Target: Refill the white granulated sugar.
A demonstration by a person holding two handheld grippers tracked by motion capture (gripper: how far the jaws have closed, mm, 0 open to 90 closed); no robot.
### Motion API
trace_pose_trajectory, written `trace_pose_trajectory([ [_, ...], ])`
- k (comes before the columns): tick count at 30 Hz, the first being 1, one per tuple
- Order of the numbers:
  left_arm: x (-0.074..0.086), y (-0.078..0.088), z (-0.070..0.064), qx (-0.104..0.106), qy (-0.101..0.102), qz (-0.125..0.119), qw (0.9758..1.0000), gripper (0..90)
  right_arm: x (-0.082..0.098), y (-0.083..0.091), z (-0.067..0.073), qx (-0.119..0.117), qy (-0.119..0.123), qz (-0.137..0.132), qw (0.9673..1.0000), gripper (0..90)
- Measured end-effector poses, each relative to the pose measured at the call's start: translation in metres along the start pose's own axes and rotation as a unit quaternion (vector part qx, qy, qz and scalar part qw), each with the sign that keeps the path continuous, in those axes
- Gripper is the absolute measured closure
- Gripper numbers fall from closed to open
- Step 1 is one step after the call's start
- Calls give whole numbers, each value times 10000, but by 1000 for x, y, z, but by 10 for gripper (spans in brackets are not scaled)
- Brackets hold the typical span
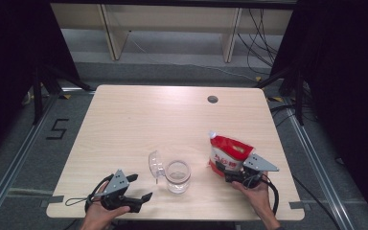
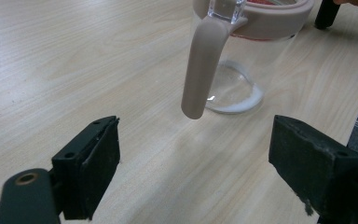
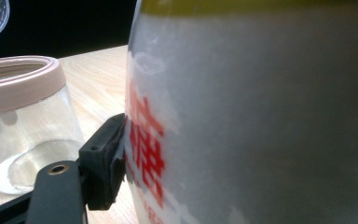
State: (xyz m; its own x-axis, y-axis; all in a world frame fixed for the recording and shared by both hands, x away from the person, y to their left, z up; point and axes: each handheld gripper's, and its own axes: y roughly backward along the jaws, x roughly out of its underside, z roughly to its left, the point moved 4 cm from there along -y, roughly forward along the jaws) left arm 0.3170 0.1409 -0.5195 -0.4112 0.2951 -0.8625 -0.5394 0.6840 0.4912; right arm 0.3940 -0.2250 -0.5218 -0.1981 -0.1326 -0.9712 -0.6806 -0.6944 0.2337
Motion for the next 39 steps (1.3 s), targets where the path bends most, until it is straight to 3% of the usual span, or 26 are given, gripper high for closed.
trace_pose_trajectory([
  [1,0,0,0,1,-2,-4,10000,162,1,0,-2,80,145,64,9998,276],
  [4,0,0,0,-5,-20,-5,10000,162,1,-3,-3,42,169,-19,9998,280],
  [5,0,0,1,-8,-19,-10,10000,162,1,-3,-1,-10,35,-32,10000,281],
  [9,0,0,1,-30,-40,32,10000,162,2,-4,-4,35,233,50,9997,295],
  [11,0,0,0,-18,1,14,10000,162,0,-6,-3,39,294,-127,9995,310],
  [12,1,0,0,-31,-19,33,10000,162,1,-5,0,59,90,-97,9999,323],
  [15,0,0,0,-12,-45,24,10000,162,1,-7,-2,132,192,-163,9996,333],
  [16,0,0,1,-2,-147,27,9999,162,1,-6,-1,121,172,-159,9997,333],
  [20,0,-1,1,-5,-94,24,10000,162,1,-5,-2,35,305,-78,9995,331],
  [23,0,-1,1,3,-95,23,10000,162,1,-5,-1,21,174,-120,9998,370],
  [24,0,-1,1,8,-114,24,9999,162,0,-5,1,-40,141,-155,9998,390],
  [25,0,-1,1,8,-146,49,9999,162,0,-5,0,-320,340,-41,9989,393],
  [26,0,-1,1,-5,-142,56,9999,162,0,-6,0,-130,372,20,9992,396],
  [27,0,-1,1,6,-150,53,9999,162,0,-5,3,-37,216,-35,9998,398],
  [29,0,0,1,5,-133,40,9999,162,-1,-5,4,2,204,-39,9998,404],
  [30,0,1,2,-6,-185,80,9998,163,-2,-6,2,73,391,-51,9992,405],
  [31,1,1,1,-13,-58,72,10000,163,-2,-4,5,62,313,24,9995,410],
  [33,0,1,2,-23,-134,67,9999,164,-2,-5,6,-6,383,28,9993,412],
  [34,1,1,1,-4,-51,61,10000,165,-3,-4,11,58,142,89,9998,415],
  [35,1,1,1,-2,-73,65,10000,166,-3,-4,9,126,297,115,9994,418],
  [36,1,1,1,13,-93,51,9999,171,-3,-3,12,134,219,208,9995,419],
  [37,1,1,0,-6,-90,40,10000,178,-5,-6,10,274,432,24,9987,422],
  [38,1,1,0,-17,-134,90,9999,181,-6,-4,12,194,463,98,9987,424],
  [39,0,1,-1,-5,-104,53,9999,188,-6,-1,17,267,441,179,9985,427],
])
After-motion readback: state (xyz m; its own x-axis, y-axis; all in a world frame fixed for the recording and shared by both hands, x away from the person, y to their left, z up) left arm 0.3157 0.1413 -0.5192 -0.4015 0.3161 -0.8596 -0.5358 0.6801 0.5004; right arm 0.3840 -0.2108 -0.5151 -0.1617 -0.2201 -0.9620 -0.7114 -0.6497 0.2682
